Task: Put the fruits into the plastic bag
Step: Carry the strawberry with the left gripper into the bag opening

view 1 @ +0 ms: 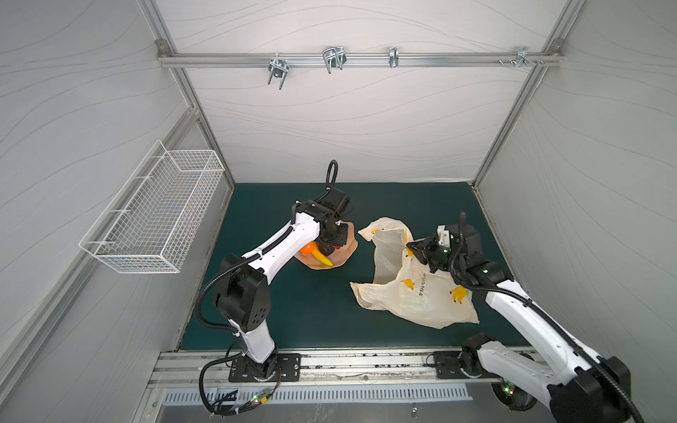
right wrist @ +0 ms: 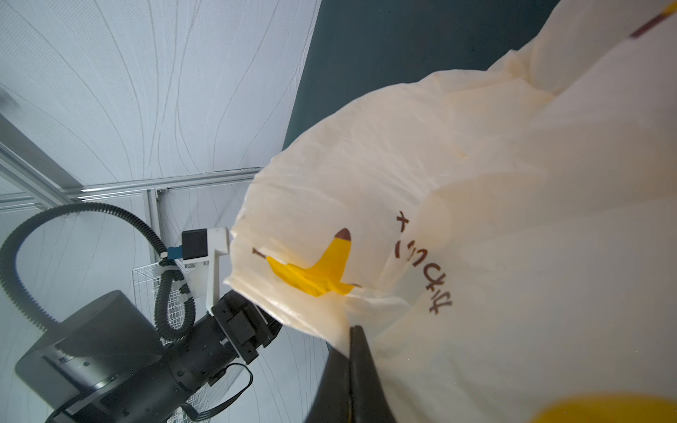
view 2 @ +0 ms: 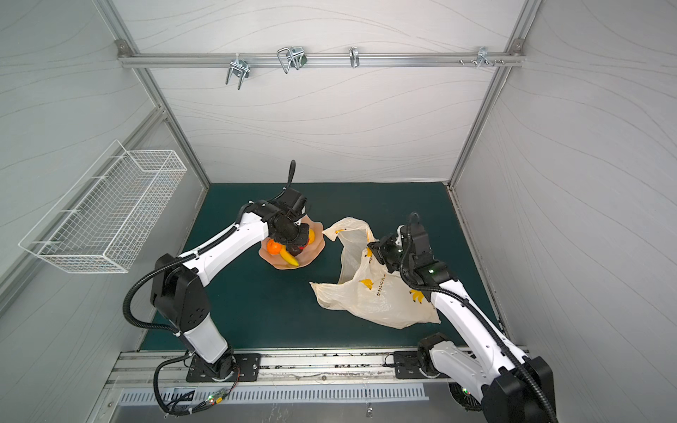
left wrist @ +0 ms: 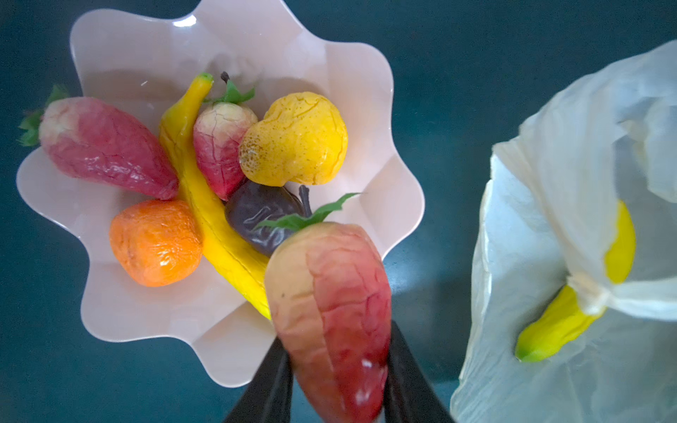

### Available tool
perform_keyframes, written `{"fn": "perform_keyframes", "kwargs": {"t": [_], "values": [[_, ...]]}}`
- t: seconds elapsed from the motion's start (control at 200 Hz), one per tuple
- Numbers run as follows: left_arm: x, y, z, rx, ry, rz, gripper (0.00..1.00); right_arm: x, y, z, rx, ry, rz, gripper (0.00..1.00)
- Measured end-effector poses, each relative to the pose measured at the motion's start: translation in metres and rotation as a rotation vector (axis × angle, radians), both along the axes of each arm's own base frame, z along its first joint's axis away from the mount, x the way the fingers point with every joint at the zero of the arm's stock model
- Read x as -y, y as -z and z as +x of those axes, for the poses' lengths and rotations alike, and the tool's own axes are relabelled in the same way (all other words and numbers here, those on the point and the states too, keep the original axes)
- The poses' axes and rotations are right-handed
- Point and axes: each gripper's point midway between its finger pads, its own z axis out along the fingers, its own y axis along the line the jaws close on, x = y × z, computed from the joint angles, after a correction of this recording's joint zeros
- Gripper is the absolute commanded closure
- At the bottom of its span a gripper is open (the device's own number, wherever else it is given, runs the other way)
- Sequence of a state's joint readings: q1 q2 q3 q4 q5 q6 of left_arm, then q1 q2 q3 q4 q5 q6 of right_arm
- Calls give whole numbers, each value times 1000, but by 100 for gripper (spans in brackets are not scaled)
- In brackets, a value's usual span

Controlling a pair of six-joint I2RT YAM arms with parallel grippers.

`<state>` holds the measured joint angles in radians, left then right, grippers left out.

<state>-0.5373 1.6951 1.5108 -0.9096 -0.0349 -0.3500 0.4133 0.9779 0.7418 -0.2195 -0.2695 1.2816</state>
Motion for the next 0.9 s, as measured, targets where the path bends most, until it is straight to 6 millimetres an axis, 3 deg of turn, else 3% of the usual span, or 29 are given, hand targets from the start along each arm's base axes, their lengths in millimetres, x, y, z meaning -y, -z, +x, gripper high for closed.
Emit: {"fn": "perform_keyframes", "kwargs": {"t": [0.21, 0.51, 0.69, 0.9], "values": [[2, -14, -36, -3, 56, -115, 69, 0, -1, 0, 2, 0, 1, 100], [26, -1, -107, -77, 213, -423, 72, 0, -1, 0, 2, 0, 1, 100], [40, 9, -121, -111, 255, -539, 73, 0, -1, -1, 4, 0, 2, 100], [56, 0, -117, -73, 303, -600, 73, 1, -3, -2, 7, 0, 3, 100]]}}
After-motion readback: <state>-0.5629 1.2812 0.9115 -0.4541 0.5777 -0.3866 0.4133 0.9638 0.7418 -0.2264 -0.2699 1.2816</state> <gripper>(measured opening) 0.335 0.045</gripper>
